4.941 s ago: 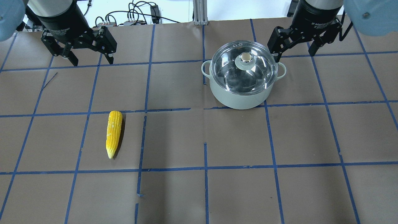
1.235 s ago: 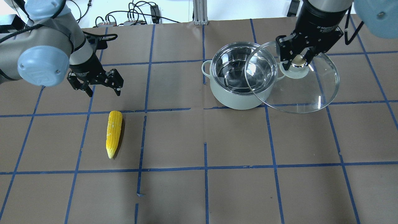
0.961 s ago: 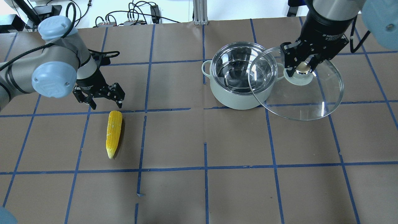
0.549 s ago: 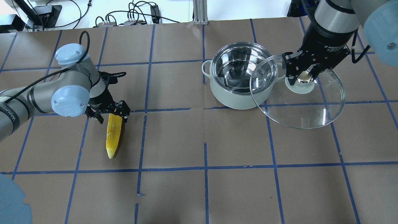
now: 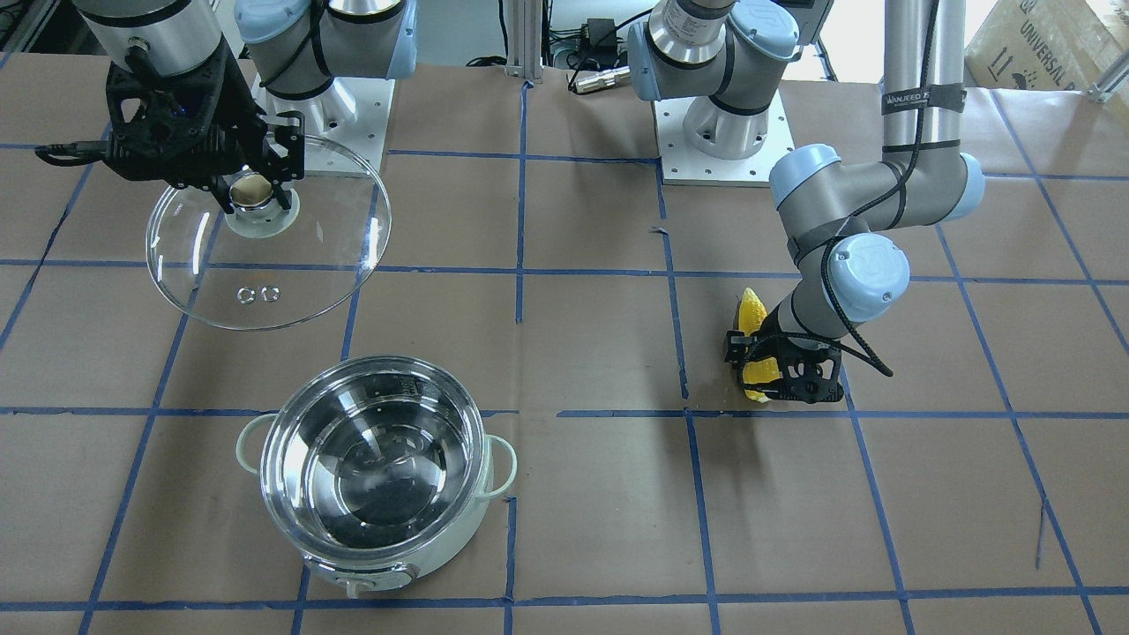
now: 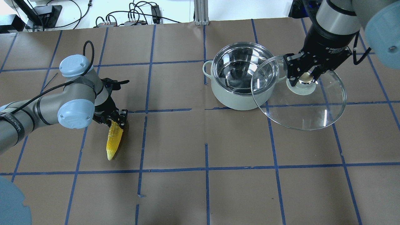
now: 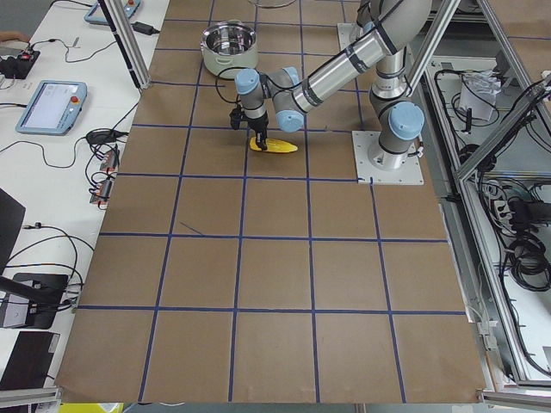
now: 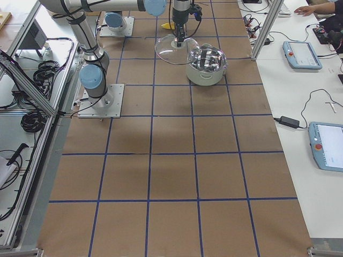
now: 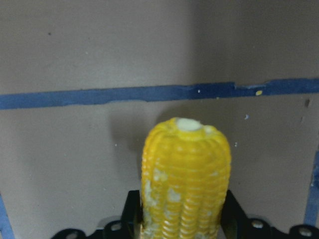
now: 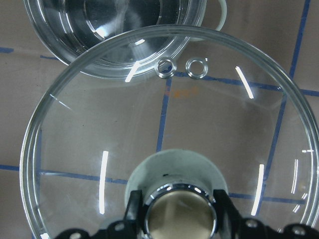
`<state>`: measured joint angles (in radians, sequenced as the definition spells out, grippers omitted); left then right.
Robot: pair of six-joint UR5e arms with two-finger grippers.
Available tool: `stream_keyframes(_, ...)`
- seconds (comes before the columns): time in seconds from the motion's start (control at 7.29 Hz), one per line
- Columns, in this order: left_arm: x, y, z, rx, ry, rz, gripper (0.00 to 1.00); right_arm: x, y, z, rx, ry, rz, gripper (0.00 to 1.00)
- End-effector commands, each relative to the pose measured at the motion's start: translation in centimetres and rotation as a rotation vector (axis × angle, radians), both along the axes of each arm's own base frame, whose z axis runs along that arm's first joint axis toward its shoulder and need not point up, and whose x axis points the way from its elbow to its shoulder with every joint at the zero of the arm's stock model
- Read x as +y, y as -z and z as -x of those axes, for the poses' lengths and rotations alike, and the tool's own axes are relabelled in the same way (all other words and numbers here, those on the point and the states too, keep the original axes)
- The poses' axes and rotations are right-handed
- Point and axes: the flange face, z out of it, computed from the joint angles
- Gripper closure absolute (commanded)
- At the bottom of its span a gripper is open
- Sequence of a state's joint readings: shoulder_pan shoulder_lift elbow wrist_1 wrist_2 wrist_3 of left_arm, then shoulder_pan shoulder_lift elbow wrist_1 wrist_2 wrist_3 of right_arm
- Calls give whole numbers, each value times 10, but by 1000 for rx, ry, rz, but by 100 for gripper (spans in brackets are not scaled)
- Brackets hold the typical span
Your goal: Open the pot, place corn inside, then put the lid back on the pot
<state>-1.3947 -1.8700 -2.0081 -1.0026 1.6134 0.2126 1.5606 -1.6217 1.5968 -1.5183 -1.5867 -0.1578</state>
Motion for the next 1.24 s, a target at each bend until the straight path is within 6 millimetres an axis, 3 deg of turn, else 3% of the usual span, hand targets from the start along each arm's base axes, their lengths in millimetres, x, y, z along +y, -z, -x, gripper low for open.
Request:
stream_keyframes(0.0,-16,-31,37,-3,-38,23,93,-1,0,1,4,2,2,74)
stream_keyframes(0.27,-58,-105,123,47,-33,101,92,-1,0,5,4,9,2,73)
stream_keyframes(0.55,-93,-149,205,115,-64,132,92,-3,1,10,-1,16,-2,73)
stream_keyframes(0.82,-113,-187,291,149,-13,192,91,-1,1,12,7,16,-12,74)
stream_keyframes(0.96,-119,-198,326,186,-22,205,91,1,0,12,10,15,-13,74)
stream_keyframes(1.1,-123,-182,364,183,8,202,91,3,1,12,13,15,-16,74)
